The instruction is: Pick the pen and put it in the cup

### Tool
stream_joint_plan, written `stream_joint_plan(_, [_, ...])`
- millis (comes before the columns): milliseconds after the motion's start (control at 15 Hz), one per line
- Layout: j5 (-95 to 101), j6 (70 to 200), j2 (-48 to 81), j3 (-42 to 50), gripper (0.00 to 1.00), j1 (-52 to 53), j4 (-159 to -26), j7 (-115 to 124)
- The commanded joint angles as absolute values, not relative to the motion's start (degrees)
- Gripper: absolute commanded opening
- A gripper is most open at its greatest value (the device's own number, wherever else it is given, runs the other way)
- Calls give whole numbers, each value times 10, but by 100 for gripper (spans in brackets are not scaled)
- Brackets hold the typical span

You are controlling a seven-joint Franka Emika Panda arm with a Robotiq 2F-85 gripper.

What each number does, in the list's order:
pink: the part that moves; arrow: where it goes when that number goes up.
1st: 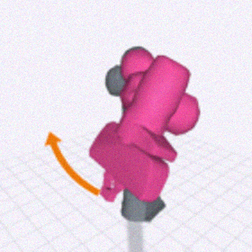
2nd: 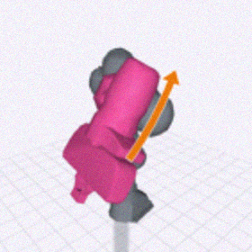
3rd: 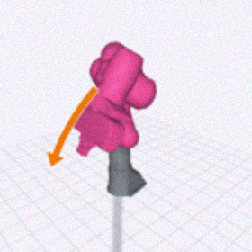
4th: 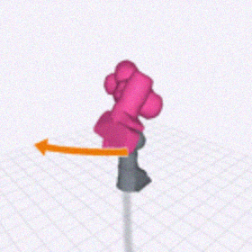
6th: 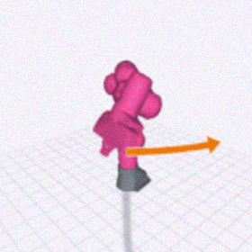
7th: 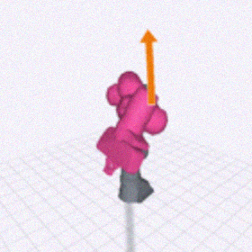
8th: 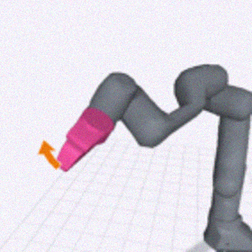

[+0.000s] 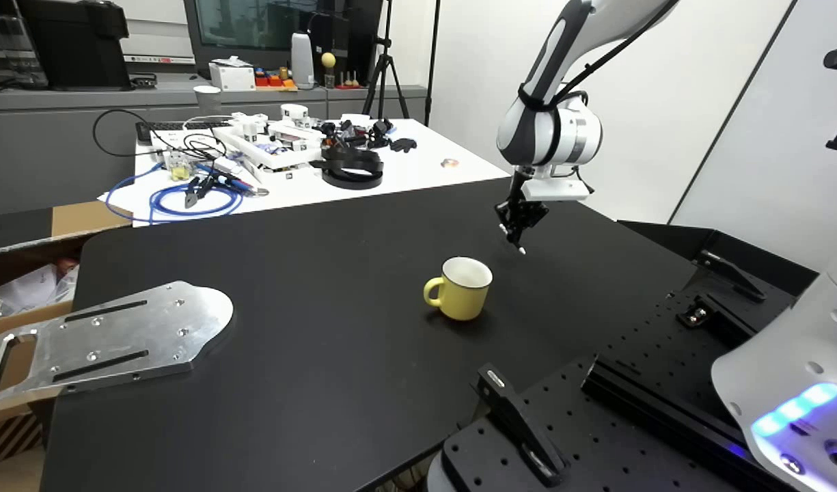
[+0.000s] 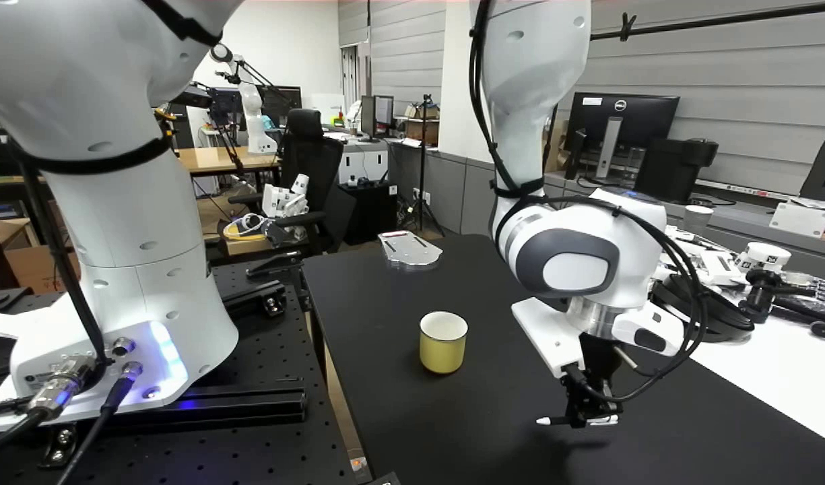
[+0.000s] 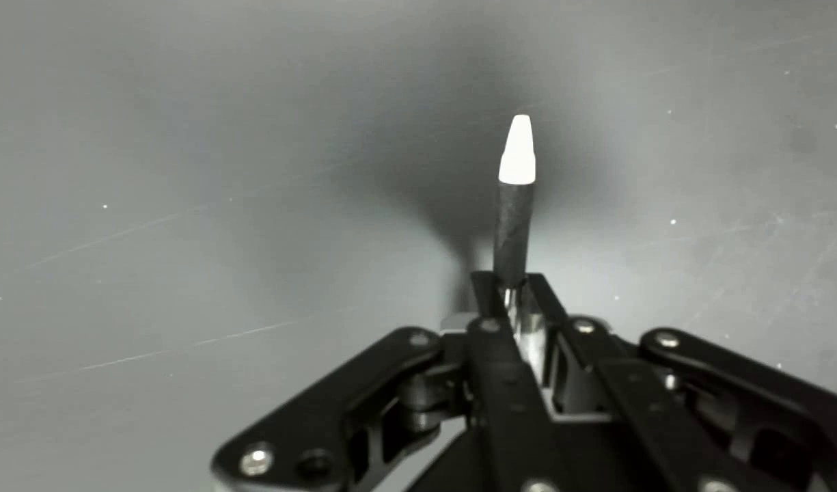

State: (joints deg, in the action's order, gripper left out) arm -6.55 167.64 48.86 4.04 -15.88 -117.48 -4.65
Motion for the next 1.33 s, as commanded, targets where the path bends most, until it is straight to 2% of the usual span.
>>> stream_joint_plan(0, [-78,1593,451,52,3,-156,-1160,-6])
stream_joint_plan(933, [-84,1406,356,55,3,-107,-1129,42])
stream_joint_plan(1267, [-98,1271,347,47,3,-99,-1101,49])
